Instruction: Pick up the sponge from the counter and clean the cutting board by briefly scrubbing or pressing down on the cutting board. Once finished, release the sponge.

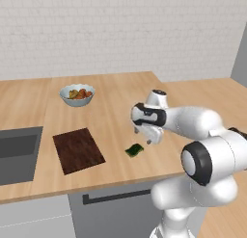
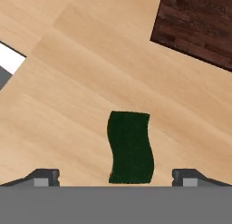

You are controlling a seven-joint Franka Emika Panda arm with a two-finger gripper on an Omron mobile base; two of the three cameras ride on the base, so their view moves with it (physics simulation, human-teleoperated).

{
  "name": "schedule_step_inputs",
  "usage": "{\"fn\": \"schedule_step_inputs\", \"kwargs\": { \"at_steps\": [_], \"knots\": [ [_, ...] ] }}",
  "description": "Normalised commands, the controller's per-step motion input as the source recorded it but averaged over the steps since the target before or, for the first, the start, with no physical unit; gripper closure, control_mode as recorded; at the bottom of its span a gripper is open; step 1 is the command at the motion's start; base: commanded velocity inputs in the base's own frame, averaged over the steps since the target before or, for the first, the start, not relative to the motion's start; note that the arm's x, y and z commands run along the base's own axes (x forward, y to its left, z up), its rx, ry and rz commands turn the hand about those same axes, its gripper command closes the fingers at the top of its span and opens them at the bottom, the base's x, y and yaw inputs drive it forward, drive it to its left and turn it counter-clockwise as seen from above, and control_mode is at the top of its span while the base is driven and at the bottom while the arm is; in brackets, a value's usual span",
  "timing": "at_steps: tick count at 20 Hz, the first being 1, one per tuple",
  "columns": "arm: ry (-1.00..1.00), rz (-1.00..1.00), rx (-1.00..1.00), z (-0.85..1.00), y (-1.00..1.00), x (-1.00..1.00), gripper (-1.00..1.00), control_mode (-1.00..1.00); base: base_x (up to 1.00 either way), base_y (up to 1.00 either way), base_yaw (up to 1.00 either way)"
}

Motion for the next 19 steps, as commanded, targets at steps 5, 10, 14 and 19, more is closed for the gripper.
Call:
{"fn": "schedule_step_inputs", "kwargs": {
  "at_steps": [5, 10, 14, 19],
  "knots": [
    [-0.05, 0.0, 0.0, 0.89, -0.41, -0.22, -1.0, -1.0, 0.0, 0.0, 0.0],
    [-0.07, 0.0, 0.0, 0.96, -0.07, -0.36, -1.0, -1.0, 0.0, 0.0, 0.0],
    [-0.01, 0.0, 0.0, 0.68, 0.04, -0.6, -1.0, -1.0, 0.0, 0.0, 0.0],
    [0.0, 0.0, 0.0, 0.22, 0.2, -0.77, -1.0, -1.0, 0.0, 0.0, 0.0]
  ]
}}
